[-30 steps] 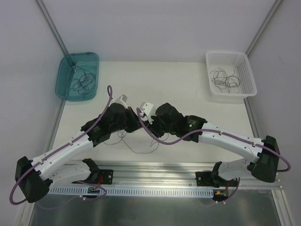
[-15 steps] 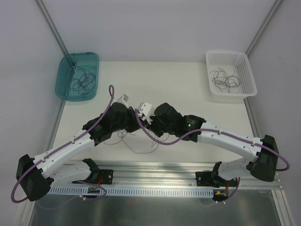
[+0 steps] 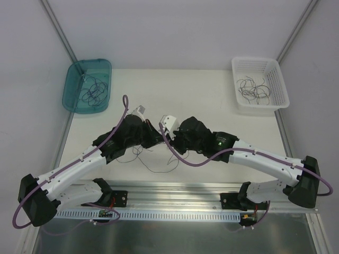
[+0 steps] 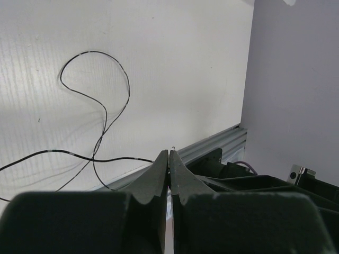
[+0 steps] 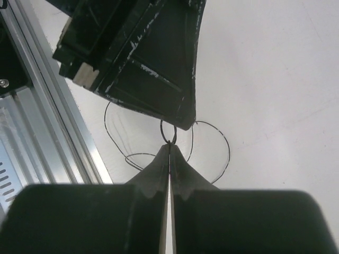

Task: Untangle the cables
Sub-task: Untie the cable.

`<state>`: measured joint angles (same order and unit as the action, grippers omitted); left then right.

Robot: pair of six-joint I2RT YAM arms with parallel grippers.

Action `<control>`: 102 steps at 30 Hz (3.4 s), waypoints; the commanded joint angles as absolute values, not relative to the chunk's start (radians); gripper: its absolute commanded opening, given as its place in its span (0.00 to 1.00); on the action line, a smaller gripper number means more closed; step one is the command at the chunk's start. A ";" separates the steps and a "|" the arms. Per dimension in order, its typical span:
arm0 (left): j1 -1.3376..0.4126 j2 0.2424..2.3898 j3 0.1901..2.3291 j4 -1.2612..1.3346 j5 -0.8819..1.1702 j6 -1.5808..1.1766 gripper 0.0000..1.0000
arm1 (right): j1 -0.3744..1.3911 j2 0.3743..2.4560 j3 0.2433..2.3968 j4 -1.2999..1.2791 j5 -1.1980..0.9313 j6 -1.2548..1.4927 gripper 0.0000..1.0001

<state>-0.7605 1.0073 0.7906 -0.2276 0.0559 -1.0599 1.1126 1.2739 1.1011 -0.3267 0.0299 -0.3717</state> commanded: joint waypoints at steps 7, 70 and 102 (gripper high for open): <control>-0.710 0.986 0.793 -0.227 0.069 -0.993 0.00 | 1.056 1.085 0.968 -0.166 0.057 -0.236 0.01; -0.710 1.002 0.772 -0.147 0.212 -0.963 0.00 | 1.017 1.172 1.042 -0.282 -0.095 -0.316 0.01; -0.767 0.902 0.788 -0.075 0.440 -0.009 0.75 | 0.874 1.196 1.074 -0.370 -0.465 -0.250 0.01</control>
<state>-0.7452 0.8871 0.7628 -0.1333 0.3492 -0.2131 0.8783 1.1854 1.0092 -0.3355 -0.3973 -0.2218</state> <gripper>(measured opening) 0.765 0.014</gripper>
